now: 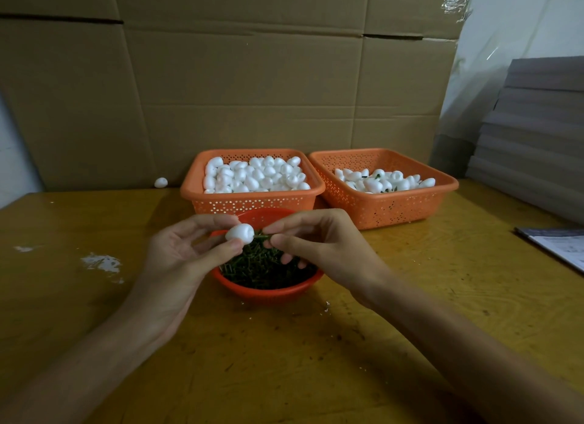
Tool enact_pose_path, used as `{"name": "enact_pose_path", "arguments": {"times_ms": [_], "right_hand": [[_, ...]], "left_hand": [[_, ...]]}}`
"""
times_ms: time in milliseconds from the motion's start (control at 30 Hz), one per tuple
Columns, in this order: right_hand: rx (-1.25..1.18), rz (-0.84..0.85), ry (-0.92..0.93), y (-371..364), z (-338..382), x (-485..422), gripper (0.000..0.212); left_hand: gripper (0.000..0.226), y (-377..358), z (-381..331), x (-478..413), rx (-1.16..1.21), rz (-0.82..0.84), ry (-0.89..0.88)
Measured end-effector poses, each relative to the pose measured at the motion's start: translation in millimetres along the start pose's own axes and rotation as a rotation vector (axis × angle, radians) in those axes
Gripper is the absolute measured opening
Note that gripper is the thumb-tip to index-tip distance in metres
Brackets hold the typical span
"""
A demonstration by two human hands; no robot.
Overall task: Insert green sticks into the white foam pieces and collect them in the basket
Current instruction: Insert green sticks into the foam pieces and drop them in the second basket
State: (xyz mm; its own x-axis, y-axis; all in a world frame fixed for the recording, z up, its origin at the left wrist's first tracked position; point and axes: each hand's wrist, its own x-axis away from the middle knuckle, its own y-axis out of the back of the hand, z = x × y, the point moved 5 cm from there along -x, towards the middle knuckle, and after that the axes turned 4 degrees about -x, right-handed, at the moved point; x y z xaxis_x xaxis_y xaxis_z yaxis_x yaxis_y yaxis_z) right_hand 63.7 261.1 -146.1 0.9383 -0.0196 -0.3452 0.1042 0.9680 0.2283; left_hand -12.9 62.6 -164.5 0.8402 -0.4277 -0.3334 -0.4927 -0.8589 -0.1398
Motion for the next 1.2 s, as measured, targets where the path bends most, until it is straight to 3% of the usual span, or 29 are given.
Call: {"name": "enact_pose_path", "arguments": {"times_ms": [200, 367, 533, 667, 800, 967, 1200], "right_hand": [[0.015, -0.018, 0.04, -4.0, -0.7, 0.0, 0.012], [0.034, -0.015, 0.033, -3.9, -1.3, -0.3, 0.02], [-0.005, -0.016, 0.059, -3.4, -1.1, -0.5, 0.008], [-0.032, -0.13, 0.138, 2.0, 1.4, 0.6, 0.007], [-0.085, -0.083, 0.113, 1.6, 2.4, 1.3, 0.01], [-0.056, -0.018, 0.08, -3.9, 2.3, 2.5, 0.01], [0.137, -0.098, 0.163, -2.2, 4.0, 4.5, 0.007]], "left_hand": [[0.035, -1.0, -0.4, -0.2, -0.021, 0.004, -0.01], [0.051, -1.0, 0.3, -0.6, -0.033, 0.055, -0.01], [0.042, -3.0, -0.1, 0.9, -0.061, 0.067, -0.021], [0.039, -4.0, 0.2, 1.6, -0.067, 0.052, -0.021], [0.041, -5.4, -0.9, 1.9, -0.1, 0.049, -0.032], [0.041, -6.0, -2.4, 1.9, -0.102, 0.049, -0.025], [0.037, -5.0, -1.1, 2.1, -0.155, 0.092, -0.043]]}}
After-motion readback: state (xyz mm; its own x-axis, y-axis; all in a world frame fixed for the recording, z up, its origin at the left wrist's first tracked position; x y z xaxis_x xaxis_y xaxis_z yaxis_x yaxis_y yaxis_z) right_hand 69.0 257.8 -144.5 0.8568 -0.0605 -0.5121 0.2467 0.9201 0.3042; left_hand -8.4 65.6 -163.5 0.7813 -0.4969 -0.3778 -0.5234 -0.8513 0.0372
